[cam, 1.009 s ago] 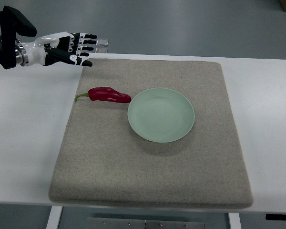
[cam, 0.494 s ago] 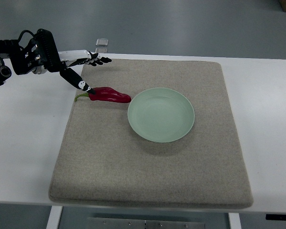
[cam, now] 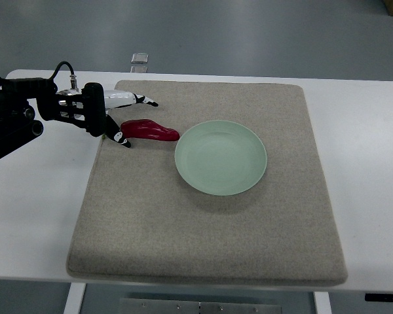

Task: Place red pepper on plate with left hand
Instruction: 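Lower the left hand over the red pepper, fingers open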

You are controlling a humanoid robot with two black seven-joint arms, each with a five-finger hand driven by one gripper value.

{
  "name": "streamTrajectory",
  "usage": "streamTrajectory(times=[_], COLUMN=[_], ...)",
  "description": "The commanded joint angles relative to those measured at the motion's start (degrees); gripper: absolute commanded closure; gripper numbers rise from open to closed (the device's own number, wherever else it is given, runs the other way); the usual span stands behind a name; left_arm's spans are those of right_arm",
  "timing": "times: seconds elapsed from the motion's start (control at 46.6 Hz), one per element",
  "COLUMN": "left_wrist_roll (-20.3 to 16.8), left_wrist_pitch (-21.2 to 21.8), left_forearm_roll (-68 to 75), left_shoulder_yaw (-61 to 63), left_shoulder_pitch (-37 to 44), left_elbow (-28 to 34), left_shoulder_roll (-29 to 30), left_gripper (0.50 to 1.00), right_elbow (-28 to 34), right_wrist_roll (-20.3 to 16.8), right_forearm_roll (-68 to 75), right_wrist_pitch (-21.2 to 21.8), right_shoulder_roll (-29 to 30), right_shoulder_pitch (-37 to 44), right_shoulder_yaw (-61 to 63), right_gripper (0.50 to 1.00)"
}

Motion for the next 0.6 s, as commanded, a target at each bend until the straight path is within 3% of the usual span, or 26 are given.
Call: streamTrajectory(times=[0.0, 0.107, 0.344, 0.58], left_wrist_roll=[0.09, 0.09, 0.09, 0.09], left_wrist_pitch=[0.01, 0.01, -0.08, -0.08], left_forearm_roll=[0.0, -0.09, 0.0, 0.0], left_shoulder_yaw=[0.13, 0.13, 0.13, 0.13], left_shoulder_pitch=[-0.09, -0.09, -0.09, -0.09], left_elbow=[1.06, 2.12, 2.56, 2.47], left_shoulder_roll=[-1.1, -1.81, -2.51, -3.04], left_gripper=[0.516, 0.531, 0.673, 0.677], right_elbow=[0.0, 0.0, 0.0, 0.0], right_wrist_roll=[0.0, 0.0, 0.0, 0.0], right_forearm_roll=[0.0, 0.0, 0.0, 0.0], right_wrist_pitch=[0.0, 0.0, 0.0, 0.0], right_shoulder_roll=[0.0, 0.0, 0.0, 0.0], right_shoulder_pitch=[0.0, 0.0, 0.0, 0.0], right_shoulder_yaw=[0.01, 0.01, 0.01, 0.01], right_gripper=[0.572, 0.572, 0.572, 0.572])
